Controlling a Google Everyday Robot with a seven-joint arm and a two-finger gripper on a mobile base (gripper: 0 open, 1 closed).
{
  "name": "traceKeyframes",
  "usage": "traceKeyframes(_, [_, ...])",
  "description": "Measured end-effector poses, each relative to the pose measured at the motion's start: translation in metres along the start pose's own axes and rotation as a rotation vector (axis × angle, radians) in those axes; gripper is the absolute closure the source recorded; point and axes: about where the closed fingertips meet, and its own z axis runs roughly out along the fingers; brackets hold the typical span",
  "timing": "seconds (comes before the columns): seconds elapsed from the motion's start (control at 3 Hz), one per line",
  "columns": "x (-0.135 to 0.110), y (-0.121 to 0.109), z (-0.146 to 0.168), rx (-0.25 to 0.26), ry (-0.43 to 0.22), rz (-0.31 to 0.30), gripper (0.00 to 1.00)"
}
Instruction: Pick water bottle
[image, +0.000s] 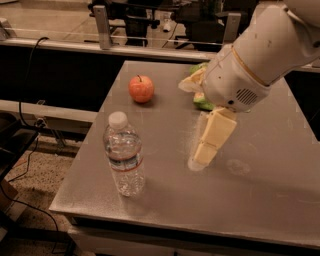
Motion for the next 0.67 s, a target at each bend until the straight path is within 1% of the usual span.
traceKeyframes(0.33, [-0.035,0.013,0.019,-0.053,-0.103,-0.042,0.0])
traceKeyframes(0.67, [-0.061,0.028,0.034,-0.112,-0.179,-0.074,0.0])
